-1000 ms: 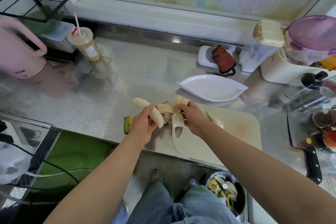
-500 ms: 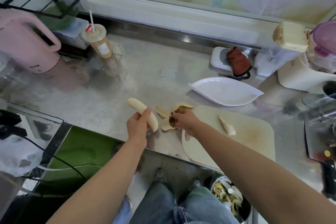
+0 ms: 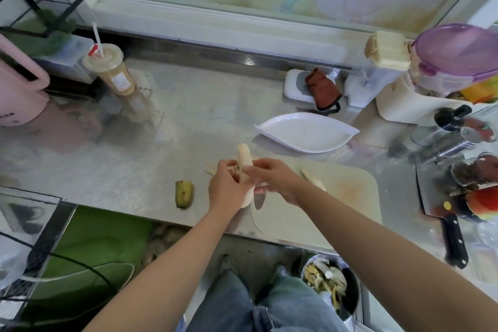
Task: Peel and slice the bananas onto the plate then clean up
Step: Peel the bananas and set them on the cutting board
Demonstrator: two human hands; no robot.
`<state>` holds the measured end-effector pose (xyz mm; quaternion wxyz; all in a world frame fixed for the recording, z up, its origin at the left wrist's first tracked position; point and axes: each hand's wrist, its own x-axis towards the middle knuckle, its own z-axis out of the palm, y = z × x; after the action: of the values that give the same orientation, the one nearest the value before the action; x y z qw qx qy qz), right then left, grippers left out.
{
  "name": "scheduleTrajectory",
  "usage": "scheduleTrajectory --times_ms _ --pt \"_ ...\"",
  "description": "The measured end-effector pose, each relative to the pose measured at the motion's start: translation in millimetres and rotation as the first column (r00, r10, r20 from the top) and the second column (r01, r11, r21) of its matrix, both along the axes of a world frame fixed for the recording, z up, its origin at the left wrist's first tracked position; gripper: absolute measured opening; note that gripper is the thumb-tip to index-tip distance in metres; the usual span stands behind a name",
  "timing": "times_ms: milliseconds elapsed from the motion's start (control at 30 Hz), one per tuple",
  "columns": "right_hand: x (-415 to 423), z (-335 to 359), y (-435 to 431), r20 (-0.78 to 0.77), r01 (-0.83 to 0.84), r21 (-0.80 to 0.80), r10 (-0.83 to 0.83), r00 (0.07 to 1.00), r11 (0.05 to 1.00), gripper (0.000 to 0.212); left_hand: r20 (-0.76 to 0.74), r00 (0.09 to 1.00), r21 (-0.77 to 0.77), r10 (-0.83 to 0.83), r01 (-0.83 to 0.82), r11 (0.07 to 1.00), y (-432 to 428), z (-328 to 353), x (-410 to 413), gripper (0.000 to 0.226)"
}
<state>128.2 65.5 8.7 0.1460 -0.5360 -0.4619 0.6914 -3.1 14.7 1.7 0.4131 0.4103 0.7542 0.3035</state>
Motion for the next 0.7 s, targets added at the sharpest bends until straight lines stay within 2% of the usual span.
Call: scheduleTrajectory --times_ms 100,267,333,400,467,500,600,700 --pt "32 -3 -6 0.061 0.123 0.03 -0.124 0.99 0.992 0.036 -0.006 0.986 0.025 -0.167 0.168 0.986 1 3 30 0.061" --pt "88 -6 -19 0.07 0.18 0.019 -0.181 0.981 0.983 0.034 0.039 0.929 -0.018 -0.369 0.37 0.929 6 1 76 0.068" --pt "108 -4 -23 0.07 0.234 0.037 -0.236 0.969 0.971 0.033 0.141 0.903 -0.022 -0.407 0.414 0.91 7 1 94 0.062" --pt "132 -8 -23 0.101 0.304 0.06 -0.309 0.946 0.951 0.033 0.202 0.878 -0.044 -0.435 0.452 0.891 8 -1 108 0.042" --pt "157 -18 -23 0.217 0.357 0.109 -0.373 0.902 0.928 0.03 0.151 0.865 -0.072 -0.478 0.492 0.868 10 -7 114 0.024" --pt "167 -24 -23 0.296 0.362 0.141 -0.388 0.872 0.921 0.028 0.11 0.867 -0.094 -0.486 0.496 0.863 11 -11 115 0.022" --pt "184 -37 -21 0.489 0.324 0.218 -0.391 0.78 0.92 0.03 0.014 0.881 -0.159 -0.472 0.468 0.869 14 -23 113 0.032" --pt "181 -43 -18 0.554 0.211 0.266 -0.328 0.765 0.941 0.034 -0.051 0.849 -0.199 -0.526 0.508 0.838 14 -30 111 0.044"
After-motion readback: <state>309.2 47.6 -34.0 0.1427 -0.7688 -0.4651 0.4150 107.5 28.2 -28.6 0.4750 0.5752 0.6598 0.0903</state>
